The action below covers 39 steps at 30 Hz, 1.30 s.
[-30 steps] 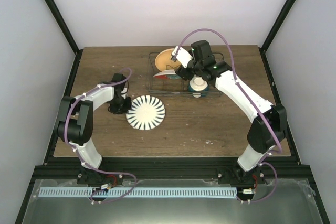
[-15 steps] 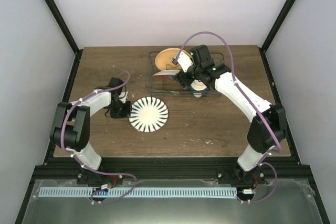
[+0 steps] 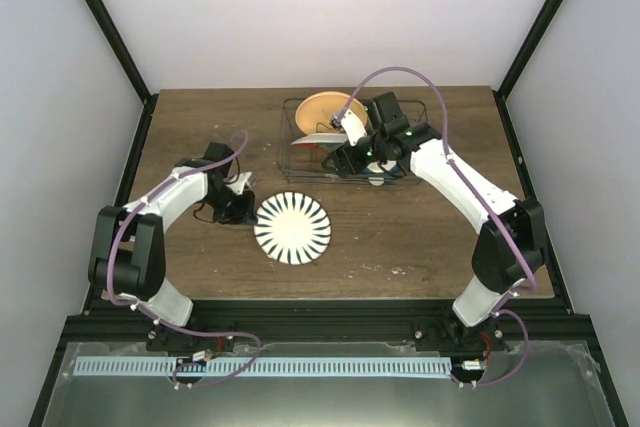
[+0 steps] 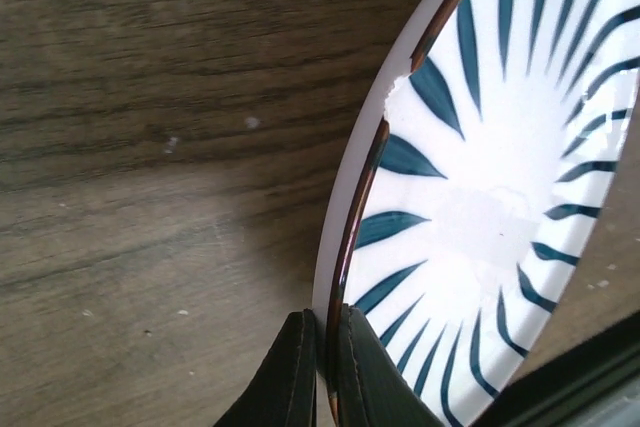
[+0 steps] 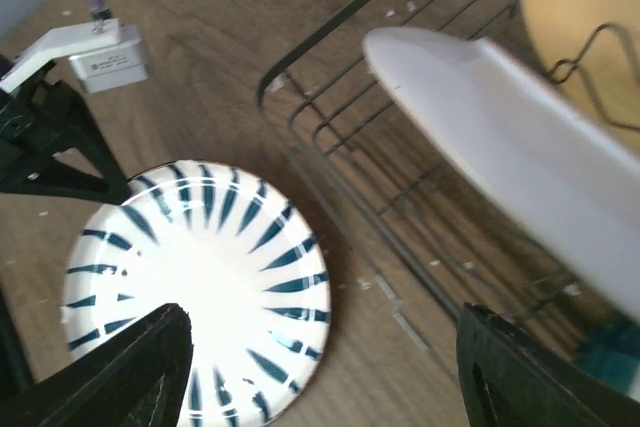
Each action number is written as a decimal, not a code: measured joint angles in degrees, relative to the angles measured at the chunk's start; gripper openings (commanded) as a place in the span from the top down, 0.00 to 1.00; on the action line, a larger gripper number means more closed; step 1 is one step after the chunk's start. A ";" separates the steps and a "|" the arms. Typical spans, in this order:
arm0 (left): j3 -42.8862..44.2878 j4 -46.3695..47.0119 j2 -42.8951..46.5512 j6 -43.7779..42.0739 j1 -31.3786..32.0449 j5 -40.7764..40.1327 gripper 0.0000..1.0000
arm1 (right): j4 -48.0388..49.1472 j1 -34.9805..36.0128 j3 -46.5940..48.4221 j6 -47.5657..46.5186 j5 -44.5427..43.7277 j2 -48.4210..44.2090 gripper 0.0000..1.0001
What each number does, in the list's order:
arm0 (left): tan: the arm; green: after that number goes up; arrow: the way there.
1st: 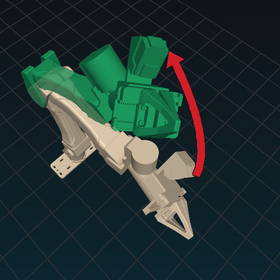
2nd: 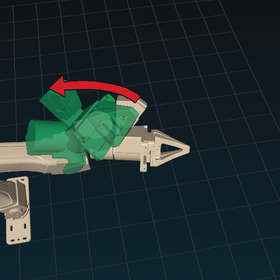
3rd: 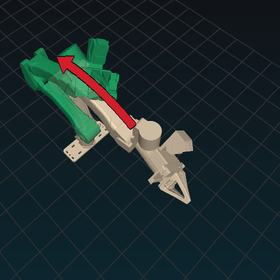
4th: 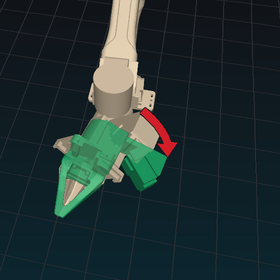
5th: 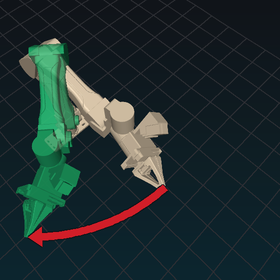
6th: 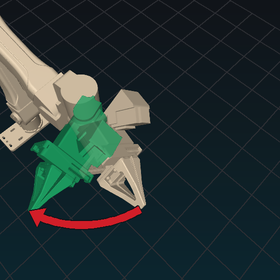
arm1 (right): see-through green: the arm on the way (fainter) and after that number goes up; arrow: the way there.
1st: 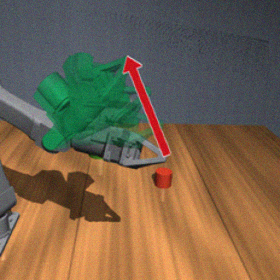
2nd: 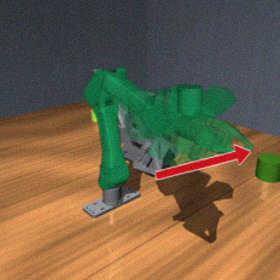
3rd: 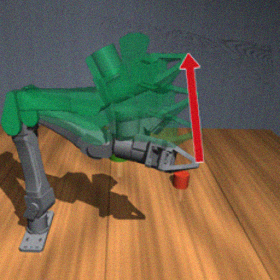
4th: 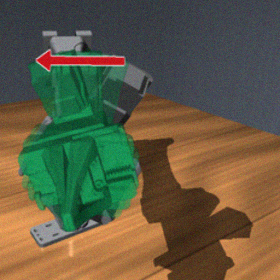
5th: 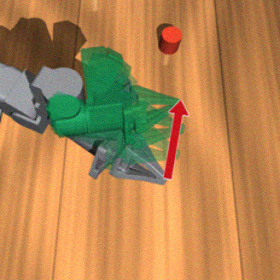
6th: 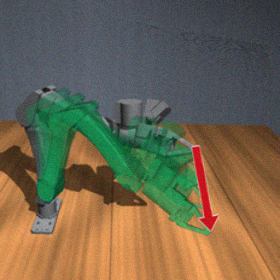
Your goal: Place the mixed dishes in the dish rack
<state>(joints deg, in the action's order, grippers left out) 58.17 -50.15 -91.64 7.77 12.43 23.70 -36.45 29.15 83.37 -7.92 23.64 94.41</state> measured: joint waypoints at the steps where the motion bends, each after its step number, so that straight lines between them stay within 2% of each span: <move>1: 0.22 -0.48 0.83 -0.28 0.00 0.85 1.00 | -0.42 -0.24 -0.11 0.46 1.31 0.00 0.26; 12: 1.42 -1.40 5.68 -1.44 0.00 8.00 1.00 | -3.52 -2.82 -9.09 3.13 16.26 1.11 0.26; 29: 1.97 -0.33 8.46 -0.94 0.00 15.26 1.00 | -0.17 -3.85 -17.18 3.91 23.63 1.57 0.26; 33: 2.67 2.49 8.79 0.61 0.02 17.46 1.00 | 1.62 -3.87 -17.22 3.78 26.62 1.95 0.39; 35: 2.69 3.85 8.92 1.33 0.04 18.18 1.00 | 2.75 -3.87 -17.20 3.48 28.52 2.58 0.51; 39: 2.69 5.51 9.01 2.16 0.04 18.18 1.00 | 3.74 -3.91 -16.37 4.17 33.31 5.73 0.83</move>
<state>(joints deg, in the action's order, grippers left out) 60.86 -44.64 -82.63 9.93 12.47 41.89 -32.71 25.23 67.00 -3.75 56.95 100.14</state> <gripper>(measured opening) 0.038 0.377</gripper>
